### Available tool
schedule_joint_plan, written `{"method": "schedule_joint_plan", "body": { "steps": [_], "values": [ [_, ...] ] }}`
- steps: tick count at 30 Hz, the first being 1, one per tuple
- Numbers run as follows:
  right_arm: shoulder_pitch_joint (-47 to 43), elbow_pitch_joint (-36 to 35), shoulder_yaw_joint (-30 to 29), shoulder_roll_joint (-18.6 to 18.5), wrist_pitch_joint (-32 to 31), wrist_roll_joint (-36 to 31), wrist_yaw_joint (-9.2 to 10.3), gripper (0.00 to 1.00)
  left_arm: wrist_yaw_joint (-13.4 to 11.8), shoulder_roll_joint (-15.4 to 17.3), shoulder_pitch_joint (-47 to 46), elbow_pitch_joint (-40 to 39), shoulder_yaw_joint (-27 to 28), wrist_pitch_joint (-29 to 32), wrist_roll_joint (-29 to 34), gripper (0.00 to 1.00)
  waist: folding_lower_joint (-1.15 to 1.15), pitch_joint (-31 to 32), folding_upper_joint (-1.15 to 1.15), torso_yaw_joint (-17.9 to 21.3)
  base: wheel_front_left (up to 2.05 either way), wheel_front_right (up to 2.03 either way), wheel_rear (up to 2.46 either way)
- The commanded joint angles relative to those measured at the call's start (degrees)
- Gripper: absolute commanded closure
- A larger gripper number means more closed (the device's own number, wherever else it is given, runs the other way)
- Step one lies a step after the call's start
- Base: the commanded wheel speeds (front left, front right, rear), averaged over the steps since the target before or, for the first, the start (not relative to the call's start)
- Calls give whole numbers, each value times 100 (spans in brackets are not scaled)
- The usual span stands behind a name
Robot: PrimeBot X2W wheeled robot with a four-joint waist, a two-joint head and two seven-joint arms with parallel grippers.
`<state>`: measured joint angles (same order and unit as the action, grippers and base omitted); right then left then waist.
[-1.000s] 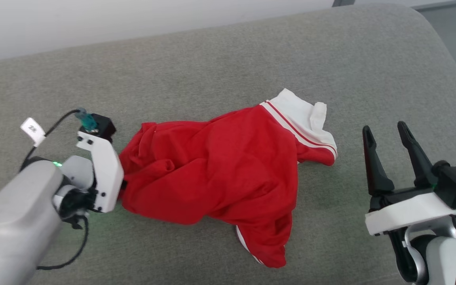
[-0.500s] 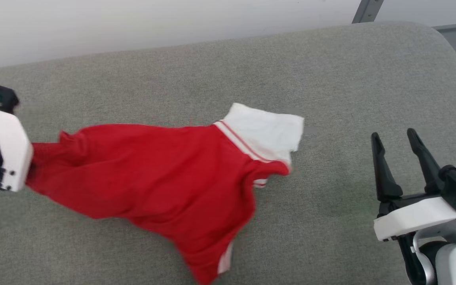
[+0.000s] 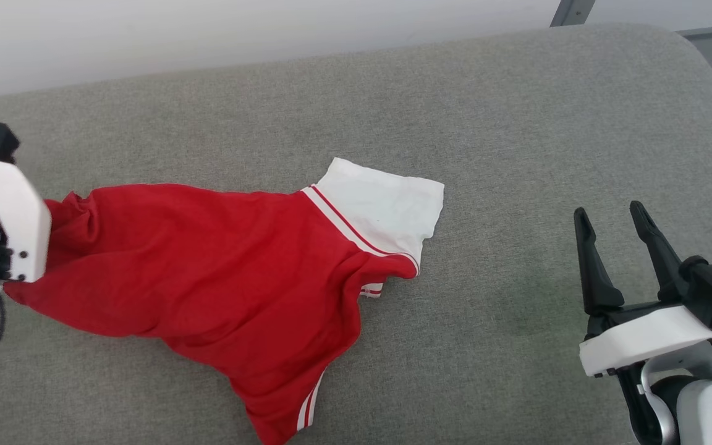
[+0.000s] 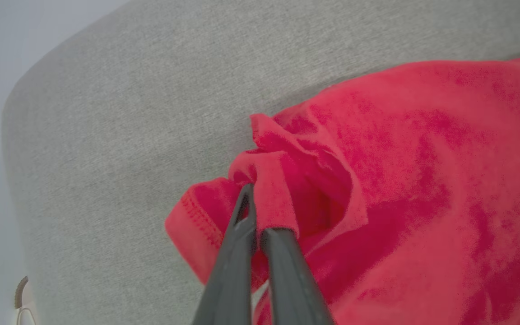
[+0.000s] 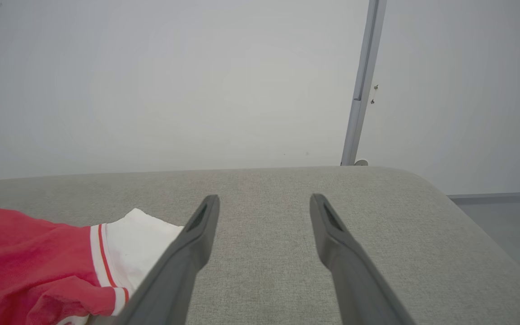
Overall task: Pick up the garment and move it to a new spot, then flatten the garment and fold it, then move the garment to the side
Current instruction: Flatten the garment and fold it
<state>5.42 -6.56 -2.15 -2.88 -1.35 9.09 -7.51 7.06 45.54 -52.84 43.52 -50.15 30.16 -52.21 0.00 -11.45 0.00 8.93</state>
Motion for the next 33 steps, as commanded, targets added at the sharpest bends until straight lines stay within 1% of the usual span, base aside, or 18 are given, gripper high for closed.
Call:
{"method": "schedule_joint_plan", "body": {
  "steps": [1, 3, 9, 15, 20, 26, 29, 33],
  "values": [
    [64, 27, 4, -1, 9, 38, 4, 0, 23, -31, -25, -28, 4, -42, -42, 0, 0, -18, 0, -9, 0, 0, 0],
    [90, 43, -6, -1, 26, 33, 4, 0, 34, -95, -99, -97, -42, -7, -93, 0, 0, -25, 0, -28, 0, 0, 0],
    [119, 62, -39, -1, 59, -2, 4, 0, 36, -95, -359, -514, -130, 192, -186, 0, 0, -8, 0, -85, 0, 0, 0],
    [127, 80, -78, -1, 90, 23, 4, 0, 31, -120, -403, -1359, -186, 497, -318, 0, 0, 42, 0, -125, 0, 0, 0],
    [128, 76, -89, -1, 100, 51, 4, 0, -159, -187, -175, -2269, -255, 806, -495, 0, 0, 55, 0, -131, 0, 0, 0],
    [162, 34, -93, -1, 109, 79, 4, 0, -448, -249, 169, -3341, -447, 1251, -734, 0, 0, 22, 0, -67, 0, 0, 0],
    [192, 29, -79, -1, 111, 105, 4, 0, -541, -270, 338, -3712, -549, 1412, -813, 0, 0, -17, 0, -7, 0, 0, 0],
    [215, 52, -74, -1, 143, 143, 4, 0, -701, -323, 562, -4020, -634, 1563, -1007, 0, 0, -81, 0, 91, 0, 0, 0]
  ]
}}
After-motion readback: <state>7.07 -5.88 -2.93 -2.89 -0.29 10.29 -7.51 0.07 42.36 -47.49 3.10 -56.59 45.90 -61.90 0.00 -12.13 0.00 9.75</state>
